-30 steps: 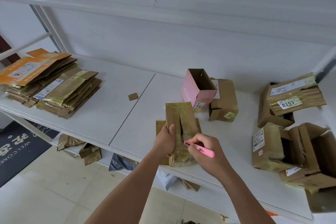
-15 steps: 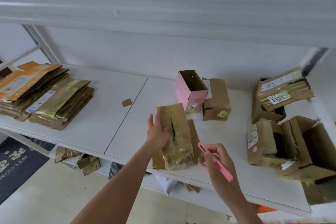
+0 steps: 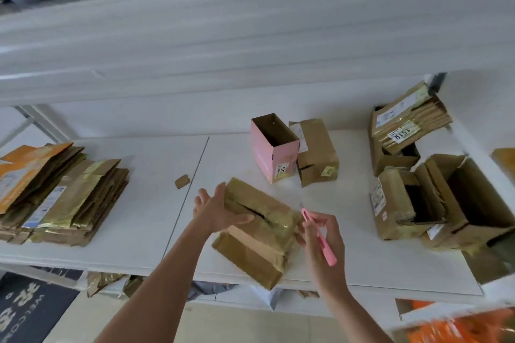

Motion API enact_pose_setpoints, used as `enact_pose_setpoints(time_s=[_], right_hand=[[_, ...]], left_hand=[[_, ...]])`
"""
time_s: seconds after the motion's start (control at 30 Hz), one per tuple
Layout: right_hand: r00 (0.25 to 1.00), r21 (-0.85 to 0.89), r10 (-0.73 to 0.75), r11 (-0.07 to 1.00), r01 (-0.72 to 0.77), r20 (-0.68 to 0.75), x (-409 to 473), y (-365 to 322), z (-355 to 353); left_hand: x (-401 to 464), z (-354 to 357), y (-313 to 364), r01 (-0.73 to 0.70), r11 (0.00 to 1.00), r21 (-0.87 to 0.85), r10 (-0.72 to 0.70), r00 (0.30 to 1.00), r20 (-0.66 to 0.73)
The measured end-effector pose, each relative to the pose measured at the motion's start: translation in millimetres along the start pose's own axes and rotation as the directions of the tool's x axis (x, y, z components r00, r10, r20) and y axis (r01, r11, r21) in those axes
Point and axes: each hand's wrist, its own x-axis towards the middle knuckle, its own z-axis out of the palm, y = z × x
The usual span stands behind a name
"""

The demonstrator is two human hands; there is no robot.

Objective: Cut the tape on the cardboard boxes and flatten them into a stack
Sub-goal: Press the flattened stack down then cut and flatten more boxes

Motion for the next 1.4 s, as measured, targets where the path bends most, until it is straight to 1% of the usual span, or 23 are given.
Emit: enact_pose_setpoints(time_s=[0.07, 0.1, 0.13, 0.17, 0.2, 0.23, 0.27, 0.33, 0.4, 0.47, 0.6, 0.7, 0.93, 1.2, 1.27, 1.4], right_hand=[[0.998, 0.026, 0.055, 0.998, -0.054, -0.031, 22, 5, 3], [0.995, 0.034, 0.092, 0.995, -0.09, -0.037, 32, 7, 4], [0.991, 0.044, 0.13, 0.991, -0.129, -0.027, 41, 11, 6], [0.986, 0.057, 0.165, 0.985, -0.165, -0.003, 48, 17, 8], [0.983, 0.075, 0.183, 0.98, -0.184, 0.021, 51, 19, 9], [0.981, 0.103, 0.19, 0.976, -0.193, 0.041, 53, 21, 10], [0.98, 0.123, 0.191, 0.973, -0.195, 0.046, 52, 21, 9], [0.983, 0.151, 0.183, 0.971, -0.185, 0.032, 48, 20, 5], [0.977, 0.185, 0.212, 0.961, -0.208, -0.005, 42, 22, 1], [0.96, 0.225, 0.277, 0.938, -0.262, -0.039, 36, 24, 0], [0.951, 0.285, 0.307, 0.915, -0.284, -0.036, 28, 24, 0], [0.955, 0.266, 0.296, 0.923, -0.278, -0.029, 30, 25, -2], [0.964, 0.13, 0.266, 0.955, -0.266, 0.018, 37, 32, -5], [0.974, 0.07, 0.225, 0.972, -0.226, 0.029, 36, 36, -7], [0.969, 0.058, 0.242, 0.968, -0.244, 0.037, 39, 37, -7], [0.957, 0.088, 0.283, 0.954, -0.288, 0.066, 42, 34, -11]], left_hand=[[-12, 10, -4, 0.104, 0.995, -0.01, -0.104, 0.994, -0.027], [-18, 18, -4, 0.14, 0.99, 0.003, -0.139, 0.988, -0.07], [-22, 26, -4, 0.148, 0.988, 0.043, -0.141, 0.981, -0.136], [-23, 35, -5, 0.12, 0.987, 0.102, -0.097, 0.973, -0.211], [-23, 43, -7, 0.062, 0.985, 0.162, -0.016, 0.963, -0.269], [-22, 50, -8, -0.011, 0.977, 0.211, 0.072, 0.955, -0.287], [-21, 53, -10, -0.071, 0.967, 0.244, 0.138, 0.953, -0.271], [-16, 56, -15, -0.121, 0.946, 0.301, 0.191, 0.958, -0.214], [-13, 56, -21, -0.139, 0.931, 0.337, 0.206, 0.964, -0.171], [-11, 53, -23, -0.152, 0.939, 0.307, 0.203, 0.969, -0.14], [-12, 49, -23, -0.15, 0.948, 0.282, 0.183, 0.978, -0.095], [-14, 48, -21, -0.147, 0.946, 0.29, 0.176, 0.981, -0.079], [-14, 49, -22, -0.148, 0.946, 0.288, 0.176, 0.981, -0.077], [-13, 49, -21, -0.147, 0.946, 0.289, 0.177, 0.981, -0.077], [-13, 48, -20, -0.144, 0.945, 0.294, 0.171, 0.983, -0.07], [-12, 48, -19, -0.141, 0.946, 0.292, 0.165, 0.984, -0.059]])
